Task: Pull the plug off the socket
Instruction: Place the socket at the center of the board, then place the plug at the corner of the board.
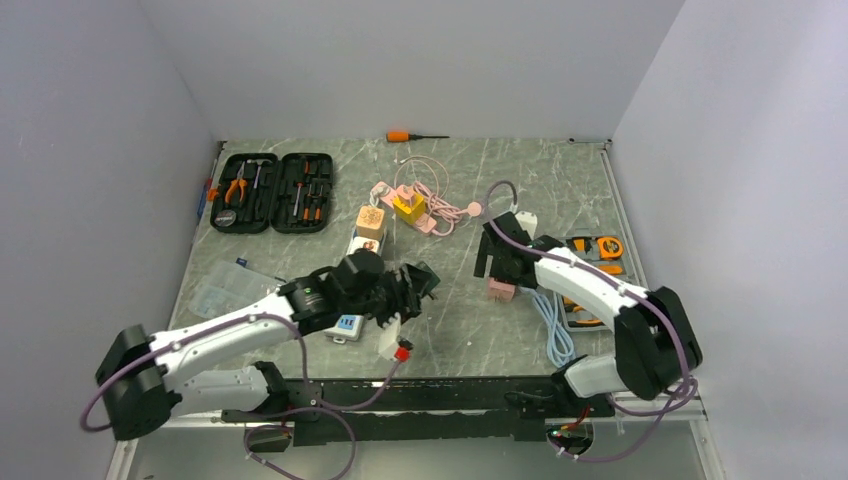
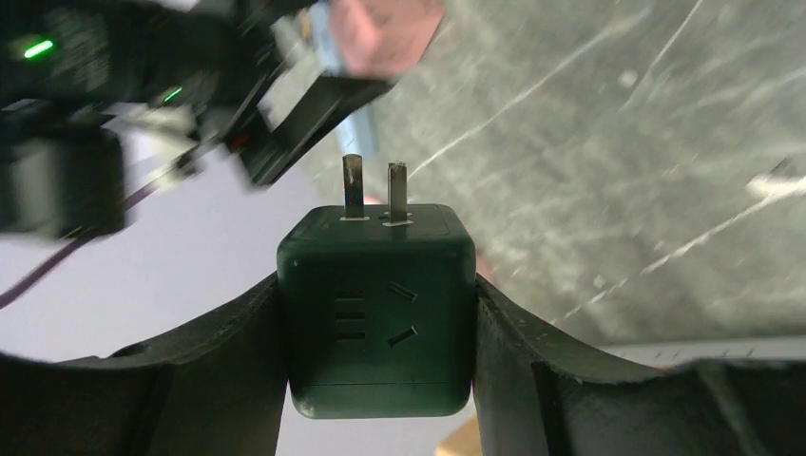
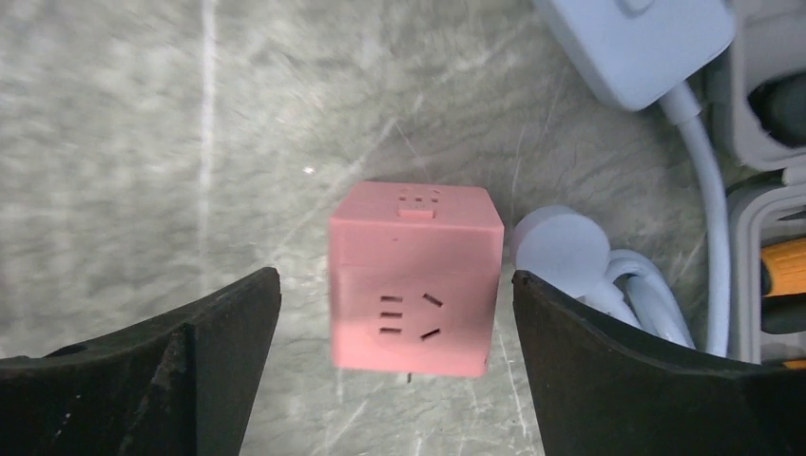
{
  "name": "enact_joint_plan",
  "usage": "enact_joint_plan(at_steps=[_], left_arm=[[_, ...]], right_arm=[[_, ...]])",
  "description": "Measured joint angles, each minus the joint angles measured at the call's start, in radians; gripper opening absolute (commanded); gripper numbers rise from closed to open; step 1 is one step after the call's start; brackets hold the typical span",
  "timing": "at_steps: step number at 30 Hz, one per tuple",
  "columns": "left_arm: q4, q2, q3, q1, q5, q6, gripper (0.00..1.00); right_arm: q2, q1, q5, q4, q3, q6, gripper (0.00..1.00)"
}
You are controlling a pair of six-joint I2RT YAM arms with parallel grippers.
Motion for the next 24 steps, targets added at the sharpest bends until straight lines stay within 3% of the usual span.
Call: enact_joint_plan(at_steps=[10, 15, 19, 22, 24], left_arm=[[-0.013, 0.428, 0.201, -0.142, -0.001, -0.155, 0.0], [-0.044, 0.71, 0.451, -0.191, -0.027, -0.294, 0.0], [-0.048, 0.82, 0.577, -0.21, -0.042, -0.394, 0.03], [-0.062, 0.84, 0.592, -0.223, -0.049, -0.445, 0.11], [-0.075, 0.844, 0.592, -0.234, -0.051, -0.468, 0.32]], right_arm=[[-0.282, -0.026, 0.036, -0.031, 0.106, -0.008, 0.96], [-0.385, -0.036, 0.06, -0.04, 0.106, -0.017, 0.96], [-0.404, -0.047, 0.066, -0.054, 0.105, -0.021, 0.96], [-0.411, -0.056, 0.066, -0.06, 0.095, -0.026, 0.96], [-0.412, -0.063, 0.066, -0.065, 0.092, -0.029, 0.96]])
